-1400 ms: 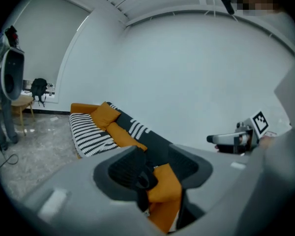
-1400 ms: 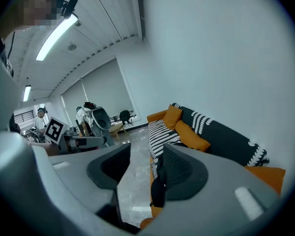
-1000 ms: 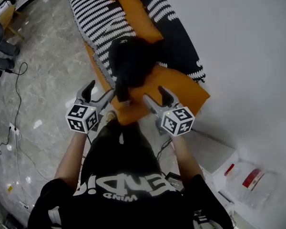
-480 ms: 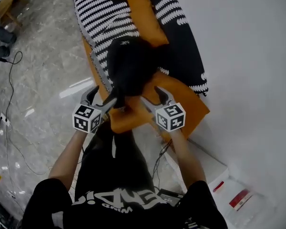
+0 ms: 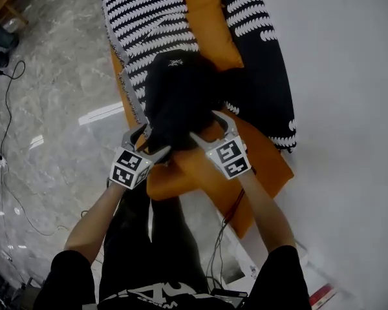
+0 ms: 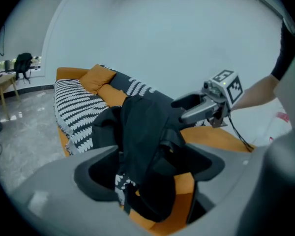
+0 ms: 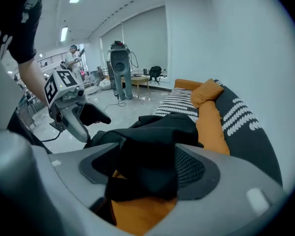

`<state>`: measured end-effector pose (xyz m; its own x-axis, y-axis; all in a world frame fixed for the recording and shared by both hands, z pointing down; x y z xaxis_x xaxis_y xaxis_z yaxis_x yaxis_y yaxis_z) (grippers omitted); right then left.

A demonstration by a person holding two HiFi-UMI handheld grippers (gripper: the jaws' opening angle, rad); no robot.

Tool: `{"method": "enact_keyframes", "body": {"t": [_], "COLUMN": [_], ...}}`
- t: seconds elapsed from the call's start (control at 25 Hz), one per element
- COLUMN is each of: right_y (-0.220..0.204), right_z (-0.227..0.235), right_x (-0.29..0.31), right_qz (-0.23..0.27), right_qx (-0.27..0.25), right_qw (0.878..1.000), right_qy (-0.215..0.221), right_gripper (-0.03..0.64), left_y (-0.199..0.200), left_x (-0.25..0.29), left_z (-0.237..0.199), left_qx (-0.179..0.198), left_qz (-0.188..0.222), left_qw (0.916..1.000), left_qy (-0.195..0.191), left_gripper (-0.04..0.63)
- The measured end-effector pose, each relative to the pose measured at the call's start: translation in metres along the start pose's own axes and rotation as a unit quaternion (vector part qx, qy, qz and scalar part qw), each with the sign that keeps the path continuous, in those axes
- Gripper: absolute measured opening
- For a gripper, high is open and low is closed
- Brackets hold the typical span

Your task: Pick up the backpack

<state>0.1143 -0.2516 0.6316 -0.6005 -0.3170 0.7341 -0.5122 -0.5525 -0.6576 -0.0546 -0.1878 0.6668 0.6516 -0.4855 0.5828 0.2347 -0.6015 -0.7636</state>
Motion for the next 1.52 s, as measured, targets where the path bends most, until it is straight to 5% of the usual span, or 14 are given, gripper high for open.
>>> {"method": "enact_keyframes", "body": {"t": [0.24,0.56,0.8,1.24,1.52], "right_y": [-0.006,0.0,0.005,0.005,0.005], "right_z": [0.016,0.034,0.037,0.037,0.041], "right_x": [0.044,0.072,0.079,0.075,0.057], "right_qz": [-0.002,0.026,0.039,0.04,0.065], "right_qx": [-0.072,-0.077,-0.059,-0.048,0.029], "right_qw": [0.997,0.997,0.997,0.998,0.997], "right_qy": [0.001,0.002,-0.014,-0.012,0.0], "right_gripper": [0.342,0.308,0.18,0.043,0.02], "left_y": [-0.015,-0.018,-0.019,-0.011,0.011], "left_x": [0.03,0.053,0.05,0.039,0.026], "left_z": [-0.018,-0.037,-0.039,-0.026,-0.014], "left_qx": [-0.021,-0.049,-0.065,-0.104,-0.099], "left_qz": [0.02,0.039,0.058,0.058,0.082], "left_qw": [0.9996,0.998,0.9954,0.991,0.9896], "left_qy": [0.001,-0.009,-0.04,-0.062,-0.064], "left_gripper": [0.416,0.408,0.205,0.103,0.075]}}
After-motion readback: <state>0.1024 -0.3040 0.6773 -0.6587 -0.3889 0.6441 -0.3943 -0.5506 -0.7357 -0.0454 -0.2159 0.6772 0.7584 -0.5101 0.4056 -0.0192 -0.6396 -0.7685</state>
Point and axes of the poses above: the fingertips, and each gripper's own axes: x forward along the fingers, z to its right, y out of its top, the point moved 6 cm from there along -x, backward along the fingers, and after that the axes turned 9 degrees about x, right-handed, at the moved point
